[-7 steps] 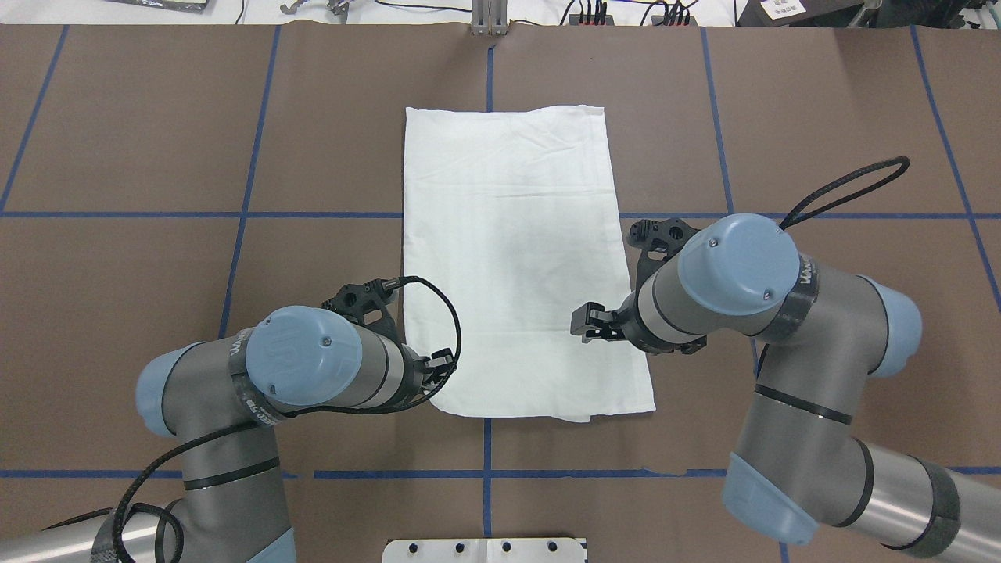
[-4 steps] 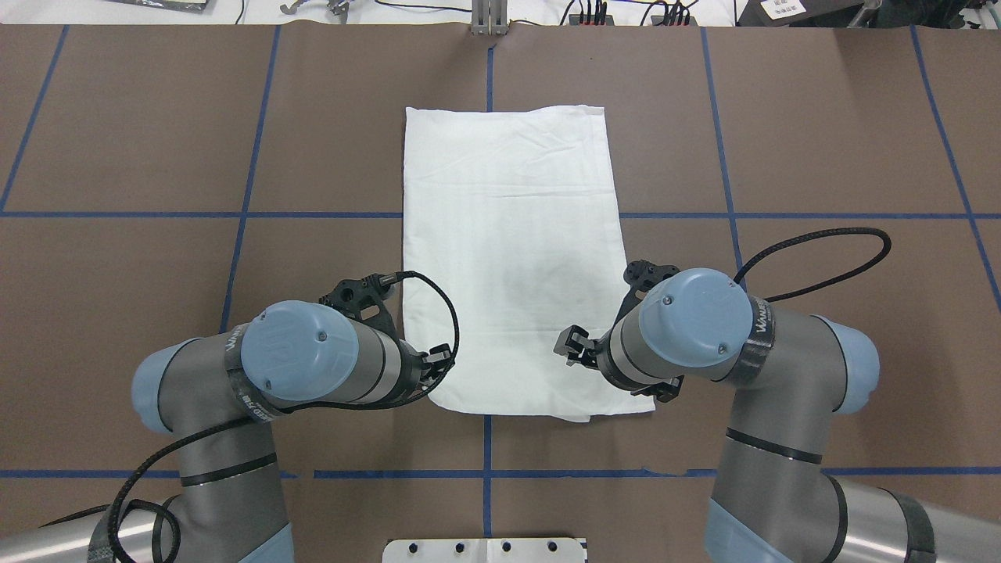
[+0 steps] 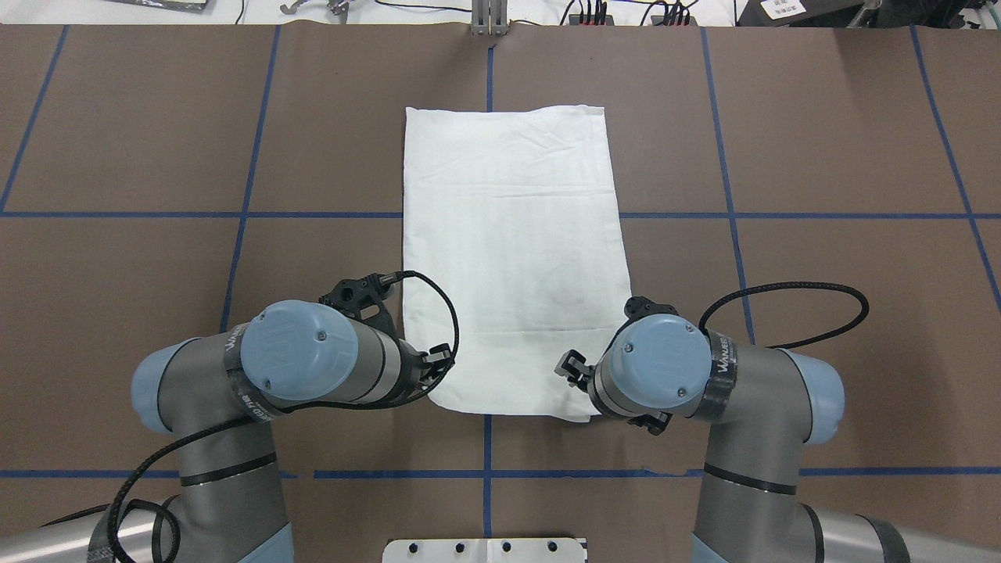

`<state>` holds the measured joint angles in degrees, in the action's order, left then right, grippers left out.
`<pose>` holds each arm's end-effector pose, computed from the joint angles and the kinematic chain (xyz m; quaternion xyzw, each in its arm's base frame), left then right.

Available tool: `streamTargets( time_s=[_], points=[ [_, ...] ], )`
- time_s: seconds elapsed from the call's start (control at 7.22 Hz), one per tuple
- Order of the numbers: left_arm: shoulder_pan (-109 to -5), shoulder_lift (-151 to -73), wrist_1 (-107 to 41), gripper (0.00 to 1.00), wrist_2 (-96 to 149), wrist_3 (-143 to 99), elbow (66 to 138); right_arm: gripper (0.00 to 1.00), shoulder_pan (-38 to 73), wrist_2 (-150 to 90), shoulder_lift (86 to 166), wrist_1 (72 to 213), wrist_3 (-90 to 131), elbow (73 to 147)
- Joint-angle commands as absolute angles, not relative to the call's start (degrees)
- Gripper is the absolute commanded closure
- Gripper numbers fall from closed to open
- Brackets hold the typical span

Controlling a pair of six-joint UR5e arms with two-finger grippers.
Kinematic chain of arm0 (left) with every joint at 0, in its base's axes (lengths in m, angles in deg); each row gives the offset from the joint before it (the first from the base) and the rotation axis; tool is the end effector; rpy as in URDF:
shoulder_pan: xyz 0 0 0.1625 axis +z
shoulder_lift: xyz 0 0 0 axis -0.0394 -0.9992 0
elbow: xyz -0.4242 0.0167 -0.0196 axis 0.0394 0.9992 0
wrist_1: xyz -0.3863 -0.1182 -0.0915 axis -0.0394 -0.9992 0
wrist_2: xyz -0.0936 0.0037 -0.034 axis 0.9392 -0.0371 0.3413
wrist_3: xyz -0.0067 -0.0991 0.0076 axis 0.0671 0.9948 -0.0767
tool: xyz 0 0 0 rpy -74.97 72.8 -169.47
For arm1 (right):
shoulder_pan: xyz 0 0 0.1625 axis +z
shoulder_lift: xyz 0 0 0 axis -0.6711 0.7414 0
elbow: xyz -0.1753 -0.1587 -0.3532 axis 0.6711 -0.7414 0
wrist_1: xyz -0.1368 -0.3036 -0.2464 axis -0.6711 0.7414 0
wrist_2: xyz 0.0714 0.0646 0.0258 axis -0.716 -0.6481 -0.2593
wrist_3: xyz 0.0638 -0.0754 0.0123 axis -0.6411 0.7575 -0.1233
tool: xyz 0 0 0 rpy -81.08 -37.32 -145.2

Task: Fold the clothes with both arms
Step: 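Move both grippers toward the shirt edges nearest the robot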

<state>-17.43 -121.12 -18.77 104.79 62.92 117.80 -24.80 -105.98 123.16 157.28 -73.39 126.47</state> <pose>0.5391 -0.3159 0.2248 -0.0345 0.4858 -0.1792 0.8548 -0.5342 -0.2909 0.2988 -0.0805 -0.3476 0.2785 0.8917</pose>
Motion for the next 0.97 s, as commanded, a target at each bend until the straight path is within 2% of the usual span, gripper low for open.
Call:
streamTargets(
  time_s=[0.0,0.83],
  points=[
    [-17.4,-121.1,-18.8,1.00,104.8,62.9,117.8,0.00,-25.5,-105.2,122.9,157.8,-73.5,126.1],
    [-17.7,-121.2,-18.9,1.00,104.7,62.9,117.8,0.00,-25.5,-105.2,121.6,157.7,-72.7,123.4]
  ],
)
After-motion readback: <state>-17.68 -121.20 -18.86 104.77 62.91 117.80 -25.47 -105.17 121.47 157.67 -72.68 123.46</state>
